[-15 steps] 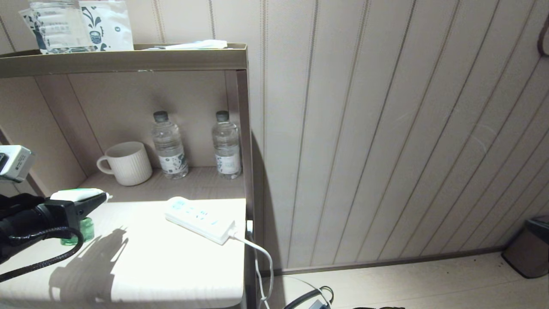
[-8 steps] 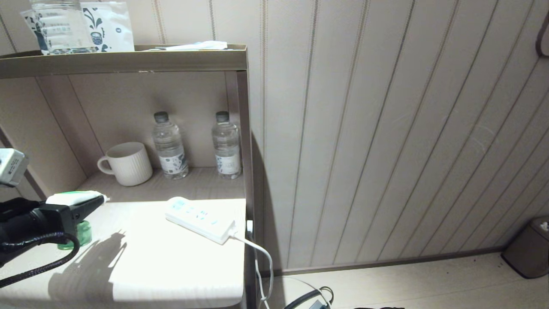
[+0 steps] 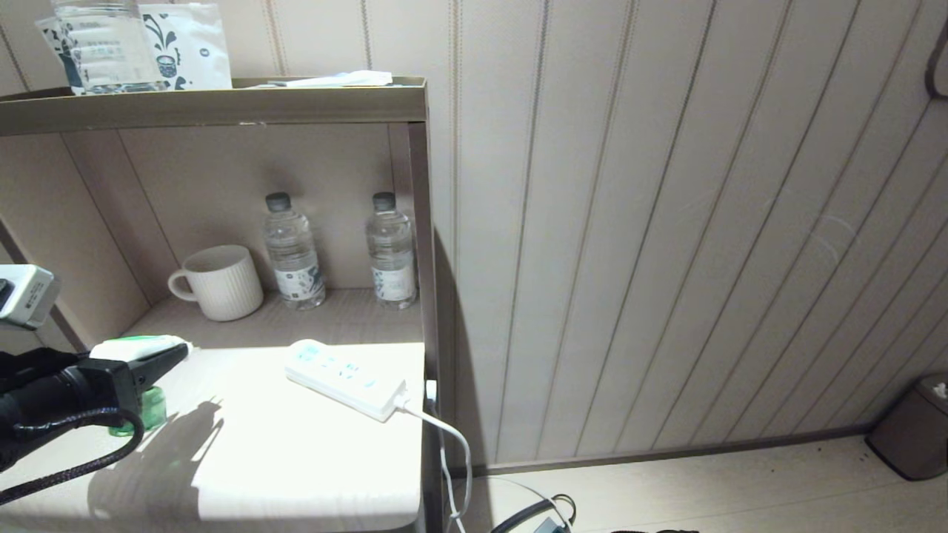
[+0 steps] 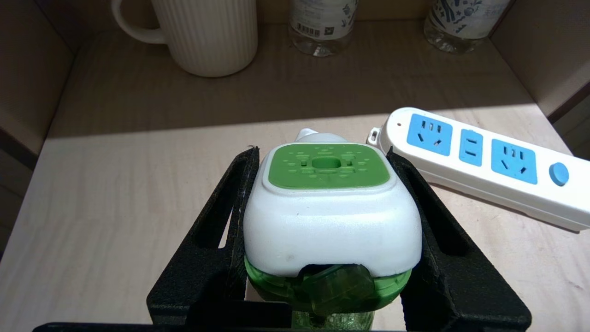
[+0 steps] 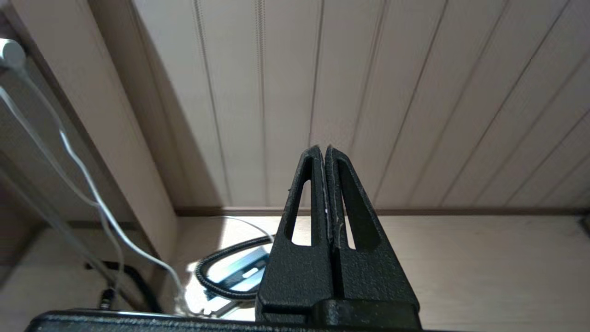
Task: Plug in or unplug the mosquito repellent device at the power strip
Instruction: Place the mosquito repellent liquid on the table
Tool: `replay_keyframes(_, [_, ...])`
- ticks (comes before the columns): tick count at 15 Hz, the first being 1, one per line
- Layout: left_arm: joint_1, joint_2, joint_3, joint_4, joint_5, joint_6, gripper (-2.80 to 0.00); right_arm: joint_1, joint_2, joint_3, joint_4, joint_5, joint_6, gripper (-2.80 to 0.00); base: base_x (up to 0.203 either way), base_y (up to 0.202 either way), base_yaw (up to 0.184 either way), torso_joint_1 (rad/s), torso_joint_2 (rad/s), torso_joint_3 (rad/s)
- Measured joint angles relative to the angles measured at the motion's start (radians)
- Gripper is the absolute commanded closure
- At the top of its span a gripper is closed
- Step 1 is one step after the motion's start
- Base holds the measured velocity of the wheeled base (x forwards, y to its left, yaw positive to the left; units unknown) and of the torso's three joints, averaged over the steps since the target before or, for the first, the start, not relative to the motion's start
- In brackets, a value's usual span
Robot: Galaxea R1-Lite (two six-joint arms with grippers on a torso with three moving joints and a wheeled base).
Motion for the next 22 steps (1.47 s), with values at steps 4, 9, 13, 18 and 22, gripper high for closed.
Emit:
replay_keyframes(4, [0.0, 0.017, 0.049, -0.097, 0.0, 0.002, 0.0, 0.0, -0.009, 0.013, -0.003, -0.022, 0.077, 0.0, 0.0, 0.0, 0.0, 0.0, 0.0, 0.0])
replay_keyframes(9, [0.0, 0.016, 0.087, -0.123, 0.002, 0.005, 0.0, 0.0, -0.011, 0.011, 0.015, -0.025, 0.08, 0.0, 0.0, 0.0, 0.0, 0.0, 0.0, 0.0])
replay_keyframes(13, [-0.004, 0.008, 0.091, -0.124, -0.001, 0.004, 0.0, 0.0, -0.011, 0.011, 0.019, -0.025, 0.08, 0.0, 0.0, 0.0, 0.0, 0.0, 0.0, 0.0])
replay_keyframes(18, [-0.022, -0.006, 0.117, -0.153, -0.027, 0.006, 0.0, 0.0, -0.011, 0.011, 0.02, -0.025, 0.08, 0.0, 0.0, 0.0, 0.0, 0.0, 0.0, 0.0])
replay_keyframes(22, [-0.031, -0.044, 0.147, -0.204, -0.018, 0.011, 0.0, 0.0, -0.011, 0.011, 0.02, -0.025, 0.08, 0.0, 0.0, 0.0, 0.0, 0.0, 0.0, 0.0])
